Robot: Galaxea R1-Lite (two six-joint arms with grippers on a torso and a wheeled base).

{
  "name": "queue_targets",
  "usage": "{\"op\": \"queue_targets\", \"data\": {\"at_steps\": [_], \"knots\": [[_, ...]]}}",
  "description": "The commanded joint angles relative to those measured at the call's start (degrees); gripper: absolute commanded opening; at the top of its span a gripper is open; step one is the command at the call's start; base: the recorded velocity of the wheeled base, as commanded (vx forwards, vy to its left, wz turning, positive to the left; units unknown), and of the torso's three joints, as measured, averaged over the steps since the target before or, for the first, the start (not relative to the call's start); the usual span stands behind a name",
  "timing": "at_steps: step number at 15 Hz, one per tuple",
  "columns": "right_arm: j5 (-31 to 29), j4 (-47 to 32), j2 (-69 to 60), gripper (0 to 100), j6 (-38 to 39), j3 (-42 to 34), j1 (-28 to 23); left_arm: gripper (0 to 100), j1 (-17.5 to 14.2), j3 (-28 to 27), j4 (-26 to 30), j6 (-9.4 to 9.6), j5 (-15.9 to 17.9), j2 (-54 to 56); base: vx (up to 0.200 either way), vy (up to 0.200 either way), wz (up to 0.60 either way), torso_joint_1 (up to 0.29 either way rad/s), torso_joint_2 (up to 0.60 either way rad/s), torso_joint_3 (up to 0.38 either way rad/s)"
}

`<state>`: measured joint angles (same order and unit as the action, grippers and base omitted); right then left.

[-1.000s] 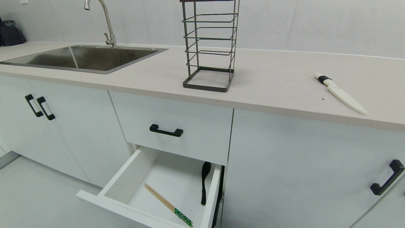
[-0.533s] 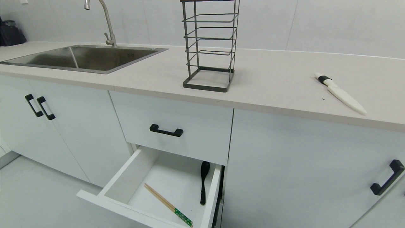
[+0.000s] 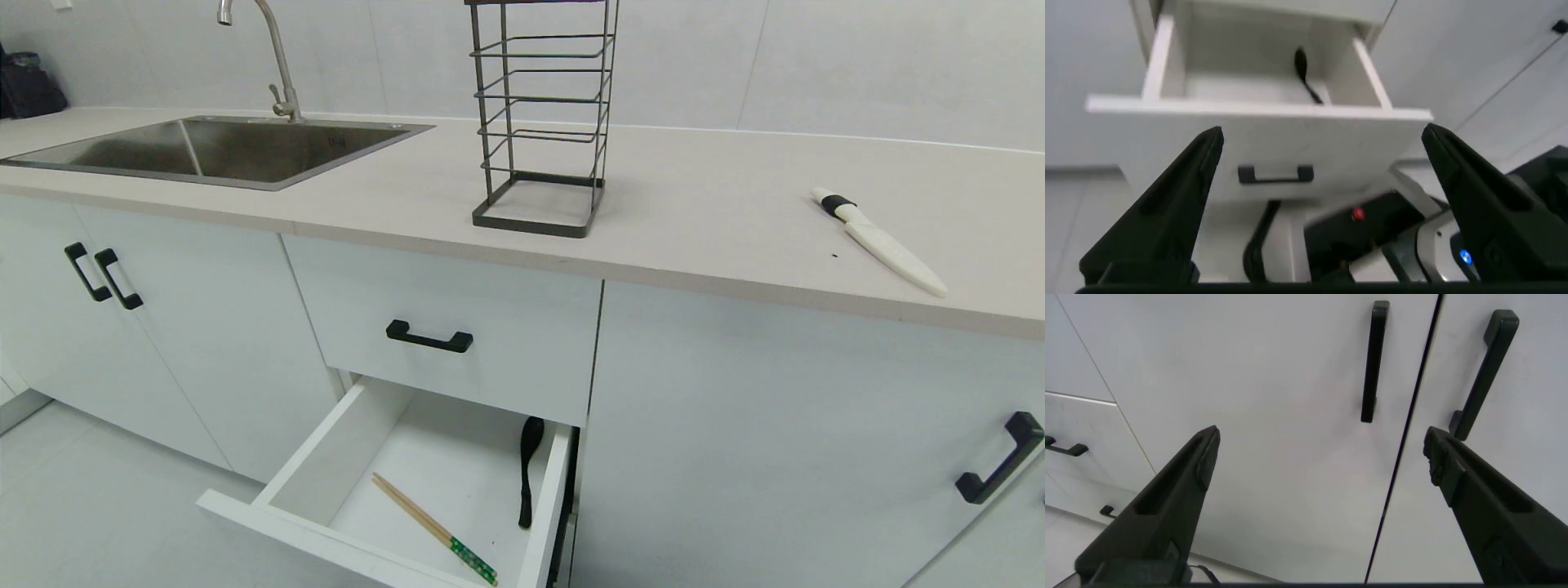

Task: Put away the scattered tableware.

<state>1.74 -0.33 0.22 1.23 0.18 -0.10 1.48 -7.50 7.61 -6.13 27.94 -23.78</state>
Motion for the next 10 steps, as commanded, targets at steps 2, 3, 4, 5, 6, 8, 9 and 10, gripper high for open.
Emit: {"op": "queue_targets", "data": {"at_steps": [2, 3, 4, 5, 6, 8, 9, 10], "knots": [[0.0, 0.0, 0.1, 100, 0.0, 0.0, 0.0, 100, 0.2, 1.9, -1.0, 6.22, -4.1, -20.2, 0.000, 0.000, 0.00, 0.000, 0.00, 0.000], [0.0, 0.0, 0.1, 100, 0.0, 0.0, 0.0, 100, 0.2, 2.5, -1.8, 8.77, -6.1, -23.1, 0.000, 0.000, 0.00, 0.000, 0.00, 0.000], [0.0, 0.0, 0.1, 100, 0.0, 0.0, 0.0, 100, 0.2, 2.8, -4.5, 14.31, -8.8, -28.3, 0.000, 0.000, 0.00, 0.000, 0.00, 0.000], [0.0, 0.0, 0.1, 100, 0.0, 0.0, 0.0, 100, 0.2, 2.6, -7.0, 18.70, -10.5, -32.3, 0.000, 0.000, 0.00, 0.000, 0.00, 0.000], [0.0, 0.0, 0.1, 100, 0.0, 0.0, 0.0, 100, 0.2, 2.3, -8.4, 20.46, -11.1, -34.3, 0.000, 0.000, 0.00, 0.000, 0.00, 0.000], [0.0, 0.0, 0.1, 100, 0.0, 0.0, 0.0, 100, 0.3, 2.1, -15.0, 23.53, -12.1, -42.7, 0.000, 0.000, 0.00, 0.000, 0.00, 0.000], [0.0, 0.0, 0.1, 100, 0.0, 0.0, 0.0, 100, 0.2, 2.1, -18.8, 23.89, -12.2, -47.9, 0.000, 0.000, 0.00, 0.000, 0.00, 0.000], [0.0, 0.0, 0.1, 100, 0.0, 0.0, 0.0, 100, 0.2, 2.0, -20.8, 23.45, -12.2, -51.0, 0.000, 0.000, 0.00, 0.000, 0.00, 0.000]]}}
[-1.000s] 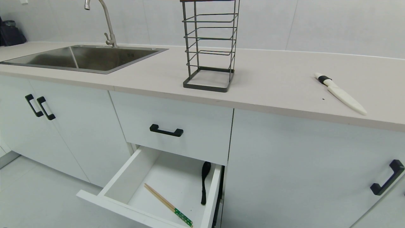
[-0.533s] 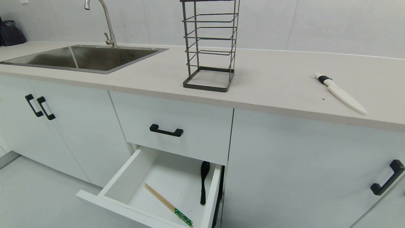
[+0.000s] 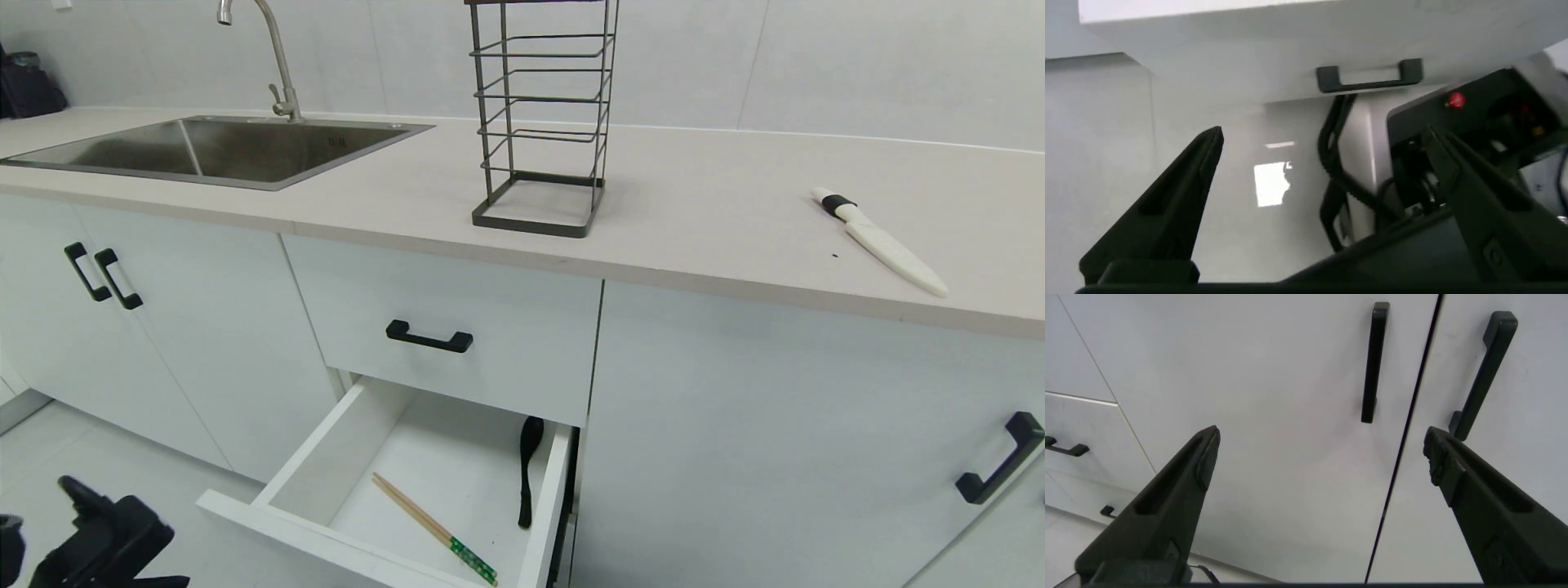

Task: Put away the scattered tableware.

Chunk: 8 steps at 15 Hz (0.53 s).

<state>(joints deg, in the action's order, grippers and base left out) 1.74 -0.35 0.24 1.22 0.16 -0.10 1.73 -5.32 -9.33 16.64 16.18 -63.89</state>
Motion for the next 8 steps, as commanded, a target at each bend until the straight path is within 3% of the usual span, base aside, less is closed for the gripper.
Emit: {"op": "queue_targets", "data": {"at_steps": [1, 8], "knots": [[0.0, 0.0, 0.1, 100, 0.0, 0.0, 0.0, 100, -0.1, -0.1, -4.9, 0.59, -0.4, -12.5, 0.000, 0.000, 0.00, 0.000, 0.00, 0.000], [0.0, 0.0, 0.1, 100, 0.0, 0.0, 0.0, 100, 0.0, -2.1, -10.4, 0.50, 0.0, -22.5, 0.000, 0.000, 0.00, 0.000, 0.00, 0.000]]}}
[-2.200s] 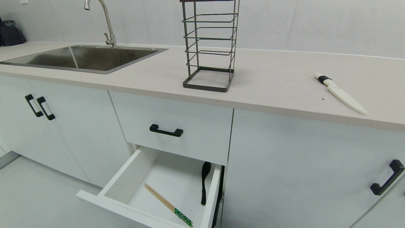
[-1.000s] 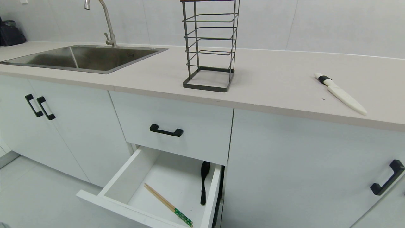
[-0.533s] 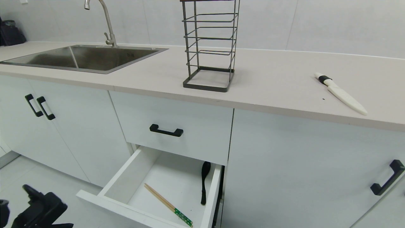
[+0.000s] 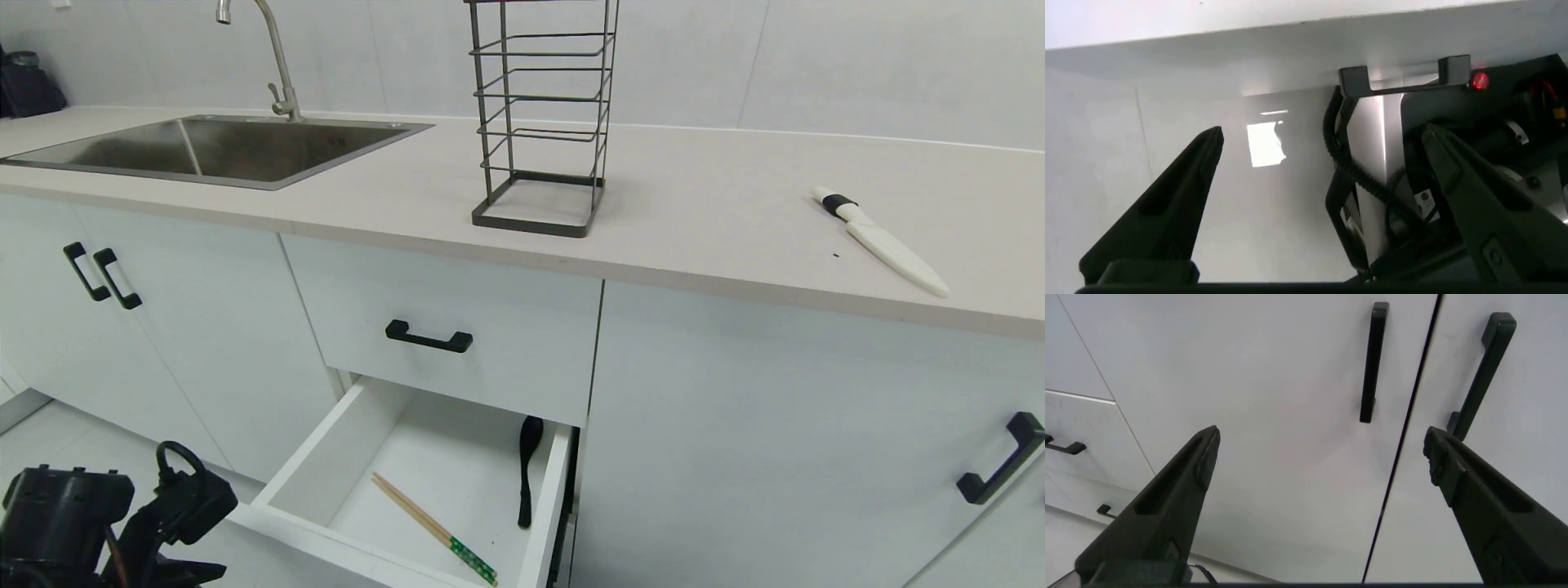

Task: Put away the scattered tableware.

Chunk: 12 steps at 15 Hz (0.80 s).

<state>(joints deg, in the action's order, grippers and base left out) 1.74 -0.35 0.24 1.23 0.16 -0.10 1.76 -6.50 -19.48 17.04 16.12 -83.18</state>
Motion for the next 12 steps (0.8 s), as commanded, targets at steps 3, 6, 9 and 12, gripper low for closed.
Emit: {"op": "queue_targets", "data": {"at_steps": [3, 6, 9, 12], "knots": [[0.0, 0.0, 0.1, 100, 0.0, 0.0, 0.0, 100, 0.2, -1.0, -2.5, 0.10, 0.1, -4.5, 0.000, 0.000, 0.00, 0.000, 0.00, 0.000], [0.0, -0.1, 0.1, 100, 0.0, 0.0, 0.0, 100, 0.9, -1.1, -6.5, -0.34, 0.1, -7.3, 0.000, 0.000, 0.00, 0.000, 0.00, 0.000], [0.0, 0.0, 0.1, 100, 0.0, 0.0, 0.0, 100, 1.5, -3.3, -7.3, -0.96, 0.2, -9.1, 0.000, 0.000, 0.00, 0.000, 0.00, 0.000], [0.0, 0.0, 0.1, 100, 0.0, 0.0, 0.0, 100, 1.7, -5.9, -7.5, -1.05, 0.1, -10.6, 0.000, 0.000, 0.00, 0.000, 0.00, 0.000]]}}
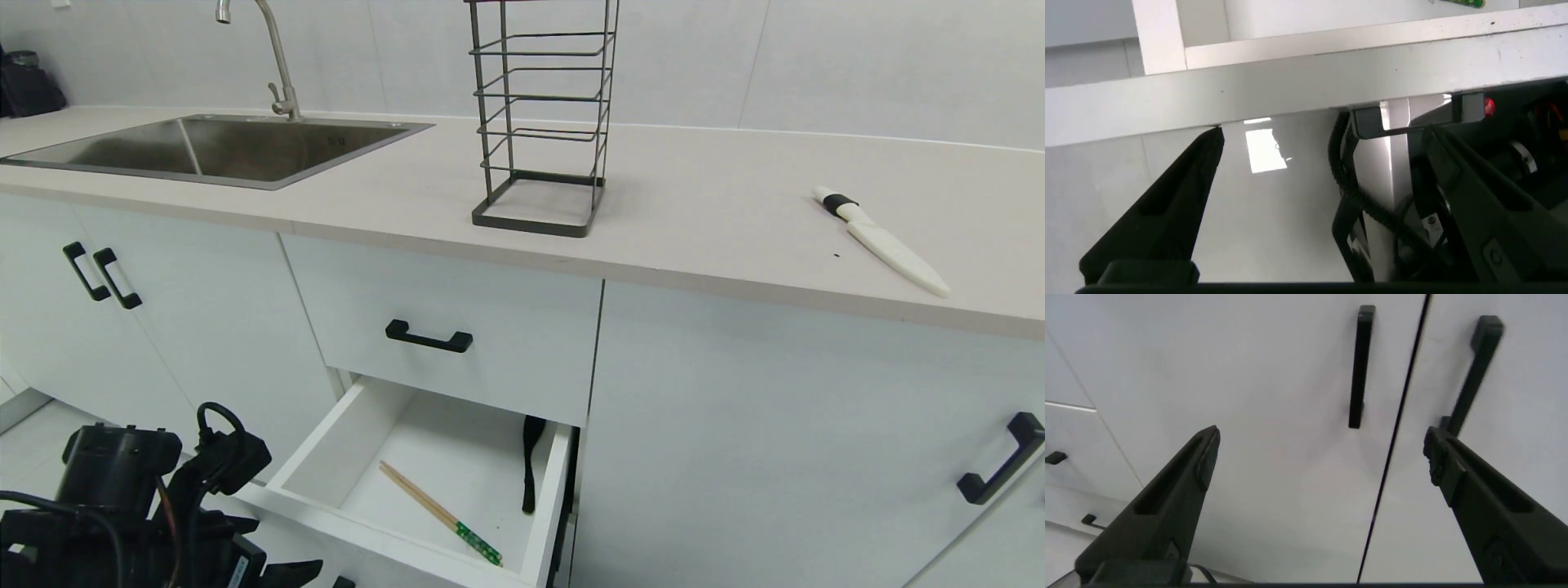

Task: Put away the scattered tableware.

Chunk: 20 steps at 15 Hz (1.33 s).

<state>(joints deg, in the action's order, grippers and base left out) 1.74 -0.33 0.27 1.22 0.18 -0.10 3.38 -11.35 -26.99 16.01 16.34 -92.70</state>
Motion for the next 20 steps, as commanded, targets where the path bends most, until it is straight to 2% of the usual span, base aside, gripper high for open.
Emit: {"op": "queue_targets", "data": {"at_steps": [1, 3, 8, 16, 20], "knots": [[0.0, 0.0, 0.1, 100, 0.0, 0.0, 0.0, 100, 0.1, -1.8, 0.0, -0.01, 0.0, -1.6, 0.000, 0.000, 0.00, 0.000, 0.00, 0.000], [0.0, 0.0, 0.1, 100, 0.0, 0.0, 0.0, 100, 0.6, -3.3, -0.1, -0.01, 0.0, -2.6, 0.000, 0.000, 0.00, 0.000, 0.00, 0.000], [0.0, 0.0, 0.1, 100, 0.0, 0.0, 0.0, 100, 2.9, -7.7, -0.2, -2.12, -0.1, -5.4, 0.000, 0.000, 0.00, 0.000, 0.00, 0.000], [0.0, 0.0, 0.1, 100, 0.0, 0.0, 0.0, 100, 2.9, -12.1, -1.9, -3.09, -0.2, -9.3, 0.000, 0.000, 0.00, 0.000, 0.00, 0.000], [0.0, 0.0, 0.1, 100, 0.0, 0.0, 0.0, 100, 2.9, -12.7, -5.7, -3.17, -0.3, -10.9, 0.000, 0.000, 0.00, 0.000, 0.00, 0.000]]}}
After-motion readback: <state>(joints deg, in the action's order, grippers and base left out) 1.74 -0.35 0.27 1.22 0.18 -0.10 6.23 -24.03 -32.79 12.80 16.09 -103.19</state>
